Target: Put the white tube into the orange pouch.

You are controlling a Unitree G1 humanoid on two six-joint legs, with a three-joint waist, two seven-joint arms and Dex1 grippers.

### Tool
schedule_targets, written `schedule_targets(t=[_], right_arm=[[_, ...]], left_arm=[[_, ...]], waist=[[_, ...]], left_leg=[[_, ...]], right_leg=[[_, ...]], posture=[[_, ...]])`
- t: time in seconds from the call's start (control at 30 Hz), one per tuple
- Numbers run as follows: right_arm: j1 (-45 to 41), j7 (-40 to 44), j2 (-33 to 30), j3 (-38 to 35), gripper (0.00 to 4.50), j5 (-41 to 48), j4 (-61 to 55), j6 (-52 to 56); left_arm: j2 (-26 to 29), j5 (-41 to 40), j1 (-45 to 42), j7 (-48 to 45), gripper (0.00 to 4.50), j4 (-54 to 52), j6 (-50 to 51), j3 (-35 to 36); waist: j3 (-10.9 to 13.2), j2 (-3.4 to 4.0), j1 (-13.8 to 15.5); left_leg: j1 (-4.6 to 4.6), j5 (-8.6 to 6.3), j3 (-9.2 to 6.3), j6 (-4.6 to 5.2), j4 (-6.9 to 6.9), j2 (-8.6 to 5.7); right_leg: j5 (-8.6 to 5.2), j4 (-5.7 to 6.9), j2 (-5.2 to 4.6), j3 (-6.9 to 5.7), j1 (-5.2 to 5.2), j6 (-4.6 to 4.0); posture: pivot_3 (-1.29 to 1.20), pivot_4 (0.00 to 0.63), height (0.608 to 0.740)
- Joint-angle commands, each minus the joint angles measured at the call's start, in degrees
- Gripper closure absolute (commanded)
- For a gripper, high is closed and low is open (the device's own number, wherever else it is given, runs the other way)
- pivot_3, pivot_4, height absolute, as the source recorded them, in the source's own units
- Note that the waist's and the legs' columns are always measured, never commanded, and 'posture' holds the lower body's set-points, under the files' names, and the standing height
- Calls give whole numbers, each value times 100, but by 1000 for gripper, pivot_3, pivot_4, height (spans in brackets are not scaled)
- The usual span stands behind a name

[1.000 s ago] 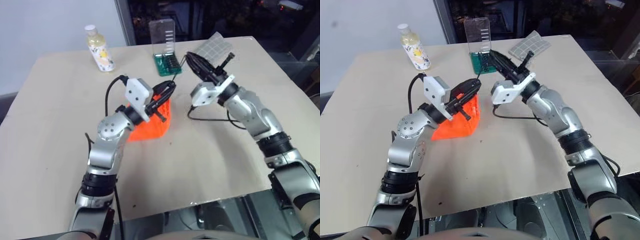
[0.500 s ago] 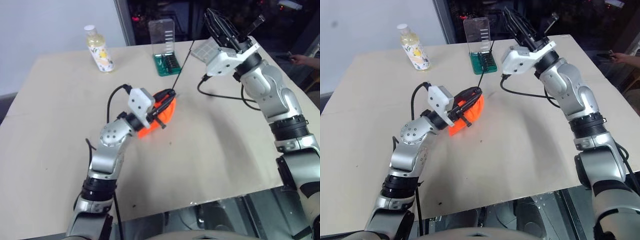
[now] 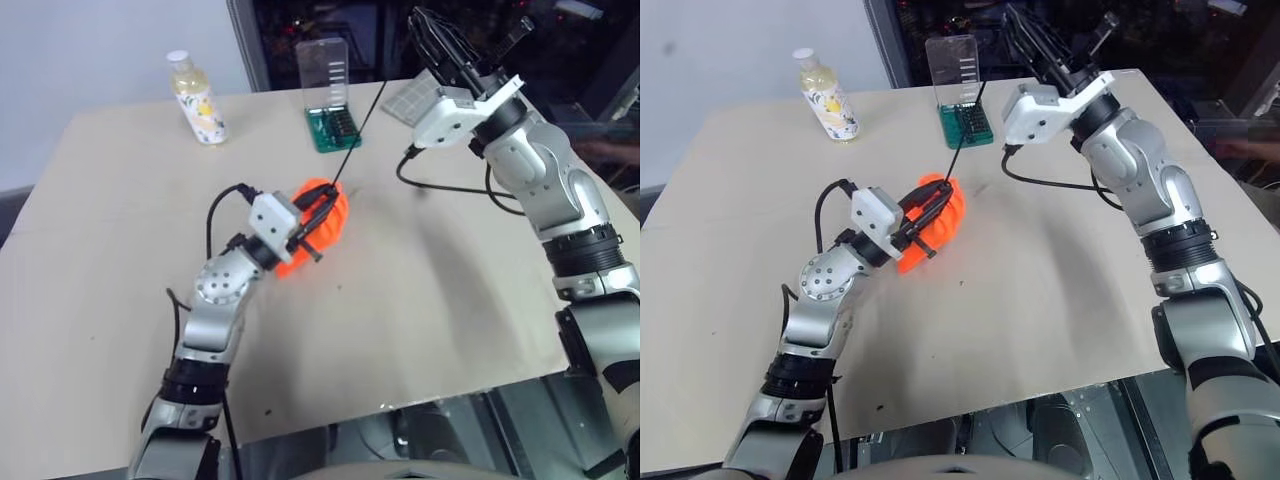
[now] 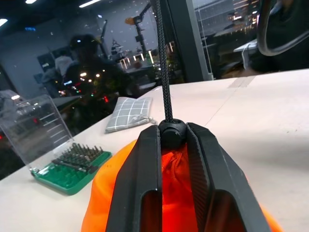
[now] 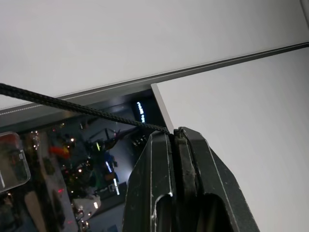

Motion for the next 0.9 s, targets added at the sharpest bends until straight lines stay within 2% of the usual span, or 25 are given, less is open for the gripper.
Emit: schedule_targets(t=[0.03, 0.1, 0.17, 0.2, 0.23, 0.3, 0.33, 0.47, 0.57, 0.67, 0.77, 0.9], right_arm=[[-479, 211, -102, -713, 4500, 905, -80, 316], [-109, 1241, 65, -456, 4500, 1562, 55, 636], [273, 1892, 100, -360, 4500, 2035, -46, 928], [465, 2194, 74, -343, 3788, 2222, -170, 1144], [644, 2473, 33, -338, 3523, 2374, -306, 1353], [1016, 3089, -63, -349, 2420, 2762, -645, 1898], [1242, 3433, -159, -355, 2071, 2959, -849, 2235], [2285, 4739, -734, -503, 72, 3916, -1676, 3782], [2985, 5307, -1143, -713, 72, 4487, -2031, 4397], [3449, 5442, -1112, -1195, 72, 5117, -1891, 4743], [3717, 5491, -886, -1787, 72, 5651, -1443, 4655], [3979, 6171, -1182, -2136, 72, 5860, -834, 4471]], left_arm=[[143, 10, 471, -126, 3792, 576, 337, 45], [170, -53, 478, -184, 2797, 376, 411, 37], [208, 32, 519, -77, 1963, 203, 447, 81], [244, 42, 573, -48, 1359, 96, 490, 127], [292, 16, 656, -59, 974, -35, 538, 180], [403, -68, 863, -63, 11, -341, 718, 315], [480, -135, 1021, -61, 0, -532, 874, 411], [859, -350, 1913, -188, 0, -1265, 1397, 809], [1075, -446, 2643, -229, 0, -1679, 1627, 1102], [1165, -591, 3444, -232, 0, -2077, 1873, 1473], [1167, -697, 4137, -225, 0, -2375, 1998, 1867], [1105, -995, 4765, -267, 0, -2649, 2109, 2449]], waist=[[0, 0, -2], [-4, 7, -28], [-3, 0, -79], [-2, -2, -75], [-1, -3, -57], [0, -1, -47], [1, 2, -55], [1, 4, -84], [1, 4, -67], [4, 2, -69], [8, 1, -68], [32, -3, -35]], left_leg=[[0, 0, 0, 0, 0, 0], [5, 0, 0, 1, -1, 1], [13, -2, -2, 5, -6, 4], [8, -9, -7, 16, -5, 5], [2, -10, -11, 18, 0, 5], [-4, -10, -13, 18, 2, 8], [-3, -10, -18, 18, 1, 10], [1, -13, -12, 23, -2, 18], [-1, -28, -10, 49, -5, 26], [3, -32, -4, 55, -3, 27], [22, -32, 3, 55, -1, 30], [82, -33, 5, 57, -1, 37]], right_leg=[[0, 0, 0, 0, 0, 0], [0, 1, 0, 3, 1, 0], [0, 2, 4, 9, 4, 0], [0, 1, 6, 5, 3, 0], [0, 0, 5, -3, 4, 0], [0, 0, -2, -10, 3, 0], [0, 2, -3, -6, 2, 0], [-1, -3, -5, 11, -1, 1], [-1, -20, -5, 10, 1, 2], [-1, -18, -6, 13, 4, 3], [-1, -14, 0, 18, 18, 4], [-6, -15, 10, 13, 80, 5]], posture=[[0, 150, 740], [0, 150, 740], [0, 150, 740], [0, 150, 740], [0, 150, 740], [0, 150, 740], [0, 150, 740], [0, 150, 740], [0, 150, 740], [0, 150, 740], [0, 150, 740], [0, 150, 740]])
